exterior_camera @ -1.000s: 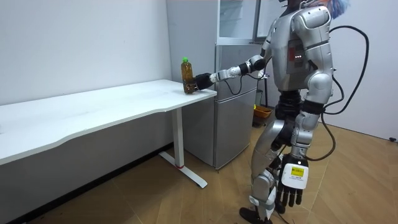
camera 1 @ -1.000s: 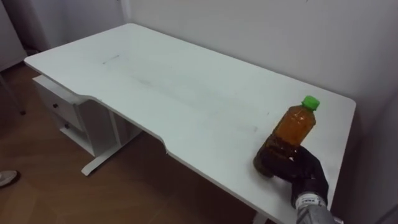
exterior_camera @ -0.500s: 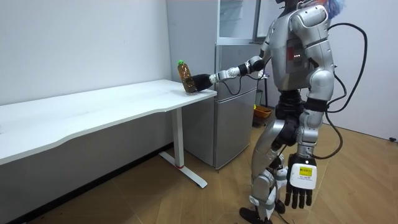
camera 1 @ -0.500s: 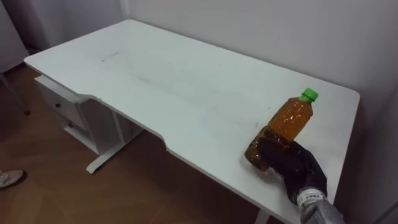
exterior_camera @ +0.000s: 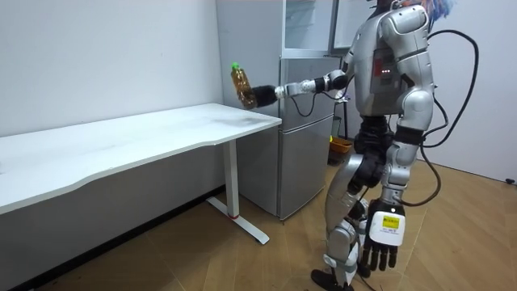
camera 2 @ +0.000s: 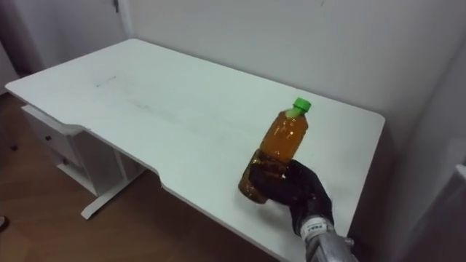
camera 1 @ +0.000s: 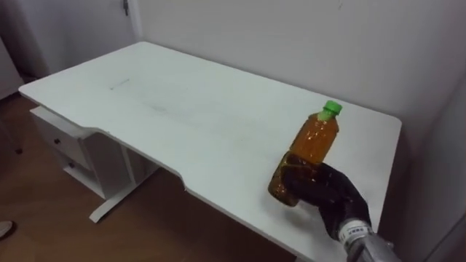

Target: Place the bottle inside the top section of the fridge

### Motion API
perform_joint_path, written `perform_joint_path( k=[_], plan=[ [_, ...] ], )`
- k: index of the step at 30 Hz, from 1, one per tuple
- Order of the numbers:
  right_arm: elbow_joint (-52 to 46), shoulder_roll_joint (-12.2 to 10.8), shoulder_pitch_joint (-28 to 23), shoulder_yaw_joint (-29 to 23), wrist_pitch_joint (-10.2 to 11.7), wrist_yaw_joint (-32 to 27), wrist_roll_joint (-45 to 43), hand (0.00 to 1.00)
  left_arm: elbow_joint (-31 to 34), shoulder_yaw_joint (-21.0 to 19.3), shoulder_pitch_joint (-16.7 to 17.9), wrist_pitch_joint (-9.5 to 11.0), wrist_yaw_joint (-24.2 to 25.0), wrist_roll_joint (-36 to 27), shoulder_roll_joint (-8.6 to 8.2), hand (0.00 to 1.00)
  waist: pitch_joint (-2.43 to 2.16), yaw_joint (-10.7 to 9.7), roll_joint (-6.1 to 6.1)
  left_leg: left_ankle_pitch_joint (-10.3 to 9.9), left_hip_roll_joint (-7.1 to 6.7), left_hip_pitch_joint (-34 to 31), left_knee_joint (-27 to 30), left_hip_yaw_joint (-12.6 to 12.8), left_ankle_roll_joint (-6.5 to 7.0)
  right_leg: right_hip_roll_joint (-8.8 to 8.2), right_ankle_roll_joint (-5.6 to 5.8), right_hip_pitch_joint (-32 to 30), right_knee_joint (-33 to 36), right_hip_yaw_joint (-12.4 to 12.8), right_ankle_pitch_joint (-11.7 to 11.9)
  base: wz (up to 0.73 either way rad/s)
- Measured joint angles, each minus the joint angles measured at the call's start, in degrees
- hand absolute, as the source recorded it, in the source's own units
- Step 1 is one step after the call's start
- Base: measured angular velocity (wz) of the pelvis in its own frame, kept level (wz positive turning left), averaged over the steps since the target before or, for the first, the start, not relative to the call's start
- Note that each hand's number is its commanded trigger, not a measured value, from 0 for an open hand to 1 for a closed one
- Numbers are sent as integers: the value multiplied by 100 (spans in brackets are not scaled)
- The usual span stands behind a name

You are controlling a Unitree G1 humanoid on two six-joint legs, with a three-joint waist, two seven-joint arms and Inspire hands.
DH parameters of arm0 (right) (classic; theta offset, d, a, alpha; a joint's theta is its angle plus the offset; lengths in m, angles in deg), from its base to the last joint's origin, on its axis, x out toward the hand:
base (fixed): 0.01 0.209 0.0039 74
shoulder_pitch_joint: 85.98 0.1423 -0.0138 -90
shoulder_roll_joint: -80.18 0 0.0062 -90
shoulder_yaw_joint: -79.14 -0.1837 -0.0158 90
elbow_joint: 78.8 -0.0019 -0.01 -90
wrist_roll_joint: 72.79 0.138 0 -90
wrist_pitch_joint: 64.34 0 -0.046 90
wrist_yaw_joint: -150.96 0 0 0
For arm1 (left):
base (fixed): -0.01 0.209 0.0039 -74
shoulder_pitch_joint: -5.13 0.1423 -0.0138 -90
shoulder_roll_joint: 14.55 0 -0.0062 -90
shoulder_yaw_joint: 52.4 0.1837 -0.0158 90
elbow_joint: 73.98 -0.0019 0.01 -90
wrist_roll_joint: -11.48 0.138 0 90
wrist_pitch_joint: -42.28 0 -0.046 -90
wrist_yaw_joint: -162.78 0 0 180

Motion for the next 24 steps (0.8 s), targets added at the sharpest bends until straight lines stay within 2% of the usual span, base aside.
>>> perform_joint_path(
  k=[2,5,8,11,12,16,20,24],
  plan=[
    [-357,63,-144,1,-26,64,-117,100,13,0,56,-4,0,88,-5,0,-62,-37,0,-13,0,126,-37,24,15,4,21,103,-6,62,-18,-7],
    [-989,106,-250,1,-98,130,-188,100,14,-26,102,-18,3,191,-7,0,-94,-148,28,-13,12,343,-146,58,15,13,26,279,-84,105,-17,-11],
    [-1357,138,-264,-7,-109,185,-323,100,20,-81,100,-70,74,485,-7,0,-99,-201,43,-18,40,553,-228,184,17,21,28,423,-104,199,-15,-19],
    [-1628,140,-268,-7,-109,347,-388,100,19,-111,102,-77,127,658,-8,0,-88,-338,54,-18,53,659,-279,222,17,29,27,504,-115,250,-13,-10],
    [-1753,155,-302,-8,-117,373,-524,100,23,-115,96,-78,138,738,-10,0,-88,-412,57,-20,52,680,-280,217,17,33,30,519,-134,281,-15,0],
    [-2119,190,-394,-10,-118,558,-1036,100,26,-131,42,-82,279,1017,-12,0,-78,-493,77,-22,87,705,-274,298,15,93,30,511,-201,446,14,-12],
    [-2595,316,-738,-10,-124,703,-1410,100,33,-286,-44,-83,357,1378,-11,0,-77,-579,79,-24,89,879,-370,337,18,101,39,645,-217,509,30,-7],
    [-2735,336,-916,-133,-128,747,-1814,100,52,-534,-132,-88,429,1708,-31,0,-75,-639,83,-40,98,977,-407,403,20,110,44,712,-293,583,32,-8]
  ],
)
